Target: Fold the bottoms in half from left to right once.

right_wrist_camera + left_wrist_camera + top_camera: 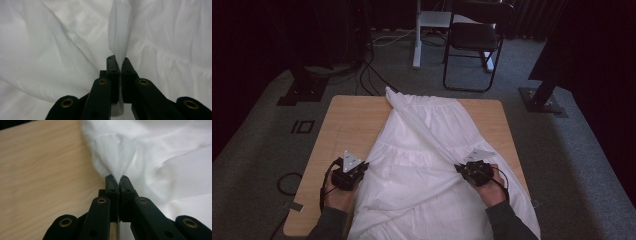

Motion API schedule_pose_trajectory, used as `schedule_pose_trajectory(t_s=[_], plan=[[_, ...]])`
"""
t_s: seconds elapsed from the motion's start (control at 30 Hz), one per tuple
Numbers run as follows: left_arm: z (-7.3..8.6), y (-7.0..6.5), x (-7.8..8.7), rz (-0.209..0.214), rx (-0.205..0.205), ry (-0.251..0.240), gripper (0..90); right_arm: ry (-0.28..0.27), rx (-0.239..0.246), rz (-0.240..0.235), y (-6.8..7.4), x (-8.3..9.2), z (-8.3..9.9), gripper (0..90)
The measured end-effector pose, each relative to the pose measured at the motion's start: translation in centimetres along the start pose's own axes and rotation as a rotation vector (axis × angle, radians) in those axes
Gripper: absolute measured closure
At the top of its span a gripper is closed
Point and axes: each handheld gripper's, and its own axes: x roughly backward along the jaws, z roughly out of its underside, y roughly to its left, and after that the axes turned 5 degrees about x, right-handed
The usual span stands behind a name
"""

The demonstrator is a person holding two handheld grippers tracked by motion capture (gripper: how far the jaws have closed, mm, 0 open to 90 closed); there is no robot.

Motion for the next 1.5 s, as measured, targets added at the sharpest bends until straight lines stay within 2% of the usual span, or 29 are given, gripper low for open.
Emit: schedule_pose_trajectory(t_s=[0.1,0.13,0.17,0.2,0.23,0.3,0.37,0.4,0.47,0.53,0.63,0.7,0.73,0.8,0.83,0.9,0.97,1.03,1.2,1.27,1.33,1.37,1.4,1.43,1.5], plan=[[-0.6,-1.6,-0.4,0.021,-0.029,-0.006,86.5,-0.111,-0.006,0.01,-0.8,3.1,-0.9,88.2],[-0.7,-2.2,-0.8,0.021,-0.034,-0.001,82.4,-0.162,-0.012,0.044,-1.2,4.3,-1.2,88.2],[-0.8,-2.9,-1.2,0.03,-0.045,0.009,76.2,-0.213,-0.036,0.114,-1.8,5.5,-1.3,88.2],[-0.7,-3.4,-1.6,0.036,-0.044,0.012,68.9,-0.271,-0.087,0.216,-2.8,6.8,-1.0,88.2],[-0.7,-3.7,-1.9,0.043,-0.048,0.019,64.6,-0.276,-0.118,0.292,-3.8,7.3,-0.6,88.2],[-0.5,-4.5,-2.8,0.054,-0.062,0.044,60.5,-0.179,-0.148,0.369,-5.9,6.7,0.4,88.0],[-0.3,-5.2,-3.6,0.072,-0.061,0.063,56.1,-0.069,-0.191,0.406,-8.1,5.1,2.6,87.7],[-0.2,-5.5,-4.1,0.091,-0.064,0.08,54.1,-0.036,-0.198,0.413,-8.6,4.4,3.3,87.5],[0.0,-6.2,-5.2,0.101,-0.079,0.096,49.9,0.047,-0.199,0.414,-9.6,2.5,5.2,87.2],[0.3,-6.8,-6.5,0.104,-0.092,0.119,45.1,0.089,-0.228,0.4,-10.4,1.1,6.8,86.1],[0.7,-7.5,-8.2,0.102,-0.104,0.16,44.5,0.137,-0.282,0.384,-11.4,-0.4,8.6,82.1],[1.1,-7.9,-9.0,0.099,-0.13,0.173,52.7,0.162,-0.291,0.371,-11.5,-0.7,9.1,79.9],[1.1,-7.8,-9.1,0.11,-0.126,0.17,59.5,0.17,-0.289,0.367,-11.5,-0.8,9.4,78.6],[0.8,-7.7,-9.2,0.061,-0.159,0.185,75.0,0.191,-0.291,0.351,-11.4,-1.0,9.7,77.2],[0.7,-7.5,-9.3,0.045,-0.183,0.188,77.5,0.199,-0.293,0.339,-11.4,-1.1,9.8,77.6],[0.5,-6.8,-9.6,0.01,-0.194,0.189,80.3,0.196,-0.277,0.321,-11.0,-1.3,9.6,77.9],[0.1,-5.4,-10.1,-0.054,-0.215,0.202,81.5,0.191,-0.268,0.29,-10.3,-1.7,9.2,77.9],[-0.4,-3.8,-10.6,-0.096,-0.2,0.218,81.4,0.181,-0.255,0.259,-9.7,-2.3,8.7,77.7],[-1.8,0.8,-12.2,-0.19,-0.149,0.25,81.1,0.139,-0.261,0.167,-8.6,-4.3,7.0,76.0],[-2.4,2.2,-13.0,-0.217,-0.131,0.261,81.0,0.138,-0.246,0.16,-8.3,-5.3,6.1,76.5],[-3.0,3.3,-13.6,-0.221,-0.096,0.272,80.9,0.137,-0.204,0.199,-8.3,-6.3,5.3,77.5],[-3.3,3.8,-13.8,-0.213,-0.074,0.28,80.7,0.142,-0.201,0.235,-8.6,-6.7,5.0,78.0],[-3.5,4.0,-14.0,-0.201,-0.049,0.28,80.1,0.144,-0.211,0.27,-9.2,-7.0,4.8,78.7],[-3.6,4.0,-14.1,-0.179,-0.035,0.27,78.9,0.138,-0.233,0.284,-10.0,-7.2,4.8,78.6],[-3.5,4.0,-14.0,-0.115,-0.014,0.246,72.2,0.149,-0.275,0.308,-11.4,-7.5,4.6,78.6]])
